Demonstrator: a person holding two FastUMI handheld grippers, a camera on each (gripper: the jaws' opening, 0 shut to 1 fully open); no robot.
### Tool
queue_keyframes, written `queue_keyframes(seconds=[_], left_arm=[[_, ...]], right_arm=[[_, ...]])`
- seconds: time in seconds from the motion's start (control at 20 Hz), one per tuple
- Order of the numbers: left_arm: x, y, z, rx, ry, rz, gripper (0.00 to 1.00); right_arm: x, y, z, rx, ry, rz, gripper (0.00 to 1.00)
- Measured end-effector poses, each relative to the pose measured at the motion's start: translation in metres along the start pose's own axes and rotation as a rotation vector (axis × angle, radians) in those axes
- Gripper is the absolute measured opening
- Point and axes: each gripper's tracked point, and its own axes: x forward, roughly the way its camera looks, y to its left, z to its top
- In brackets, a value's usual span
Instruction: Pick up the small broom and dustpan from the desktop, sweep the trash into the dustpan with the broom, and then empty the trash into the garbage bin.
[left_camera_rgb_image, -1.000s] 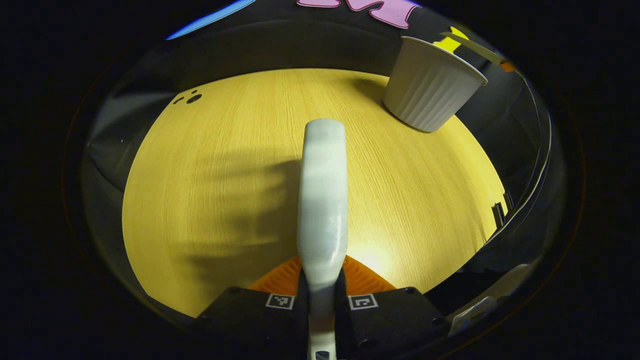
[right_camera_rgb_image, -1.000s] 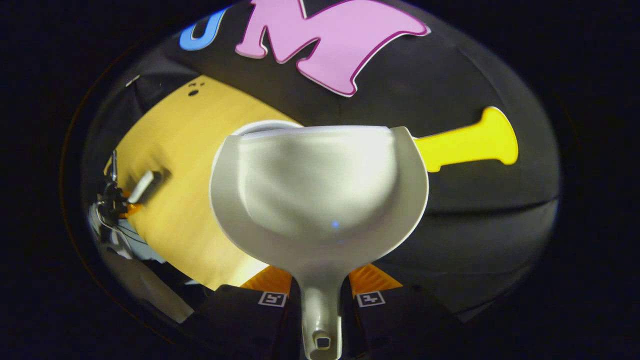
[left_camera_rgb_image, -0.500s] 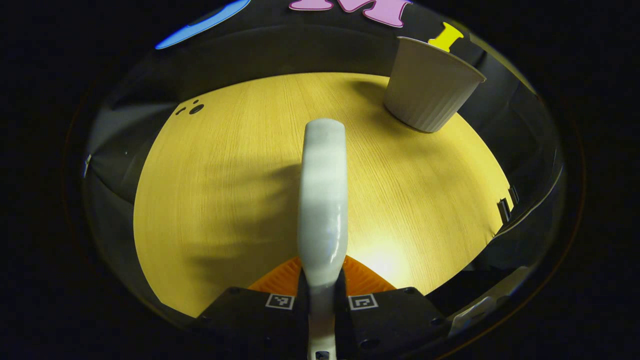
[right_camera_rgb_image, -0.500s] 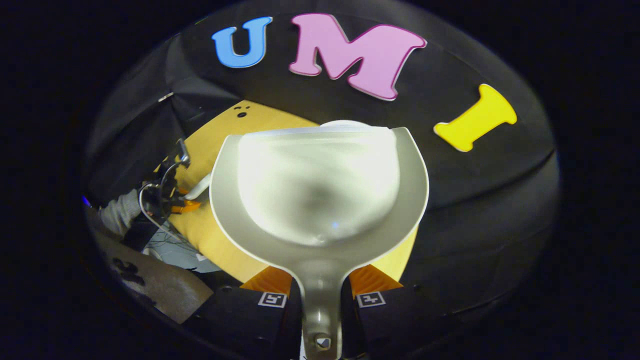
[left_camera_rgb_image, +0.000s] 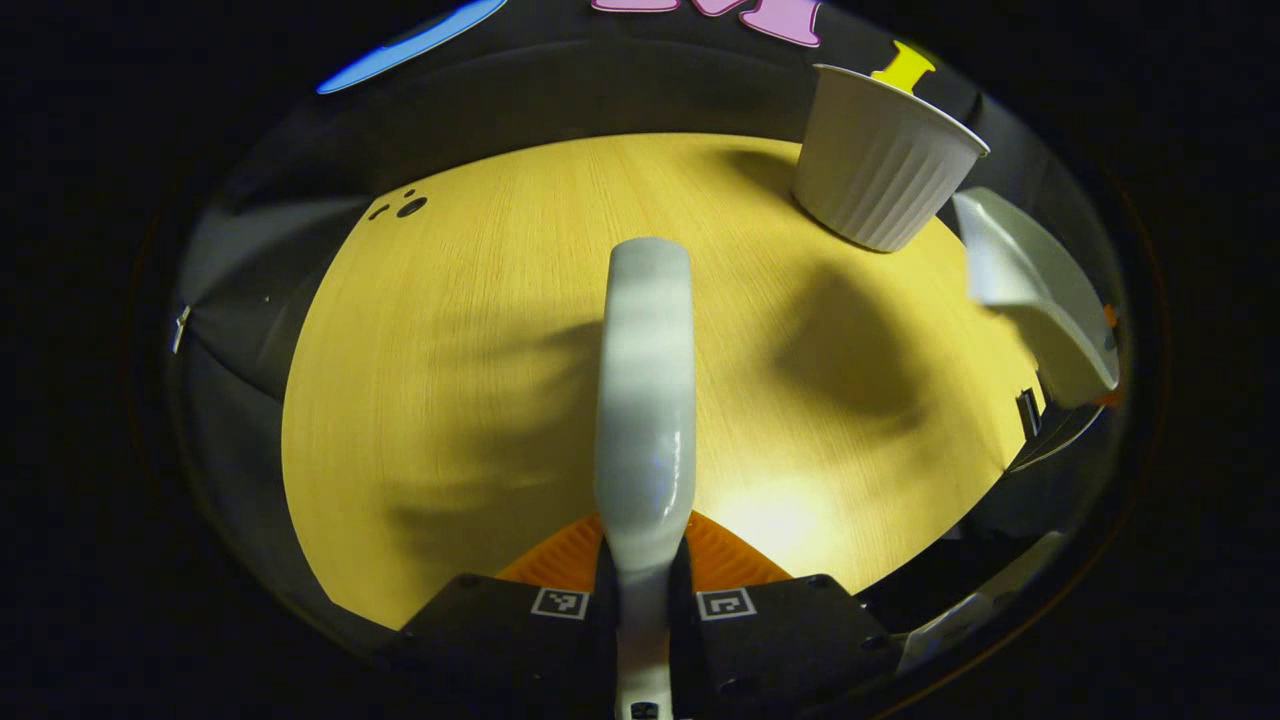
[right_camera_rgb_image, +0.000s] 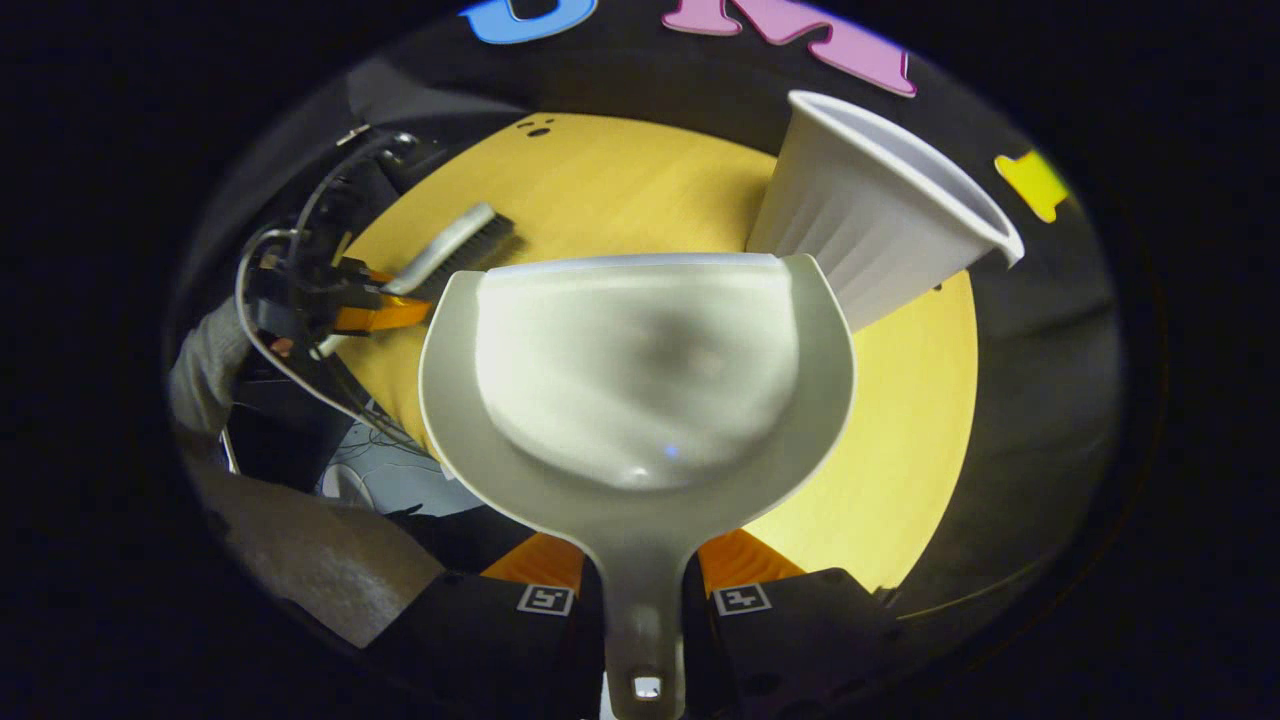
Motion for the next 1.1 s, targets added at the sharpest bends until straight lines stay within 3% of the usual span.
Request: queue_keyframes(seconds=[0.15,0.4,0.65,0.9,1.1], left_arm=[[0.004,0.002,-0.003,0.025,0.007,0.031,0.25],[0.007,0.002,-0.006,0.028,0.028,0.042,0.24],[0.007,0.004,-0.008,0.026,0.043,0.072,0.25],[0.012,0.005,-0.011,0.029,0.073,0.072,0.27],[0.013,0.006,-0.012,0.041,0.076,0.067,0.28]], right_arm=[[0.06,0.012,-0.001,0.062,0.021,-0.005,0.36],[0.102,0.013,0.01,0.157,0.023,-0.037,0.36],[0.114,0.004,0.011,0.216,0.014,-0.079,0.36],[0.117,0.003,0.005,0.251,0.01,-0.069,0.34],[0.115,0.007,0.007,0.252,0.007,-0.06,0.43]])
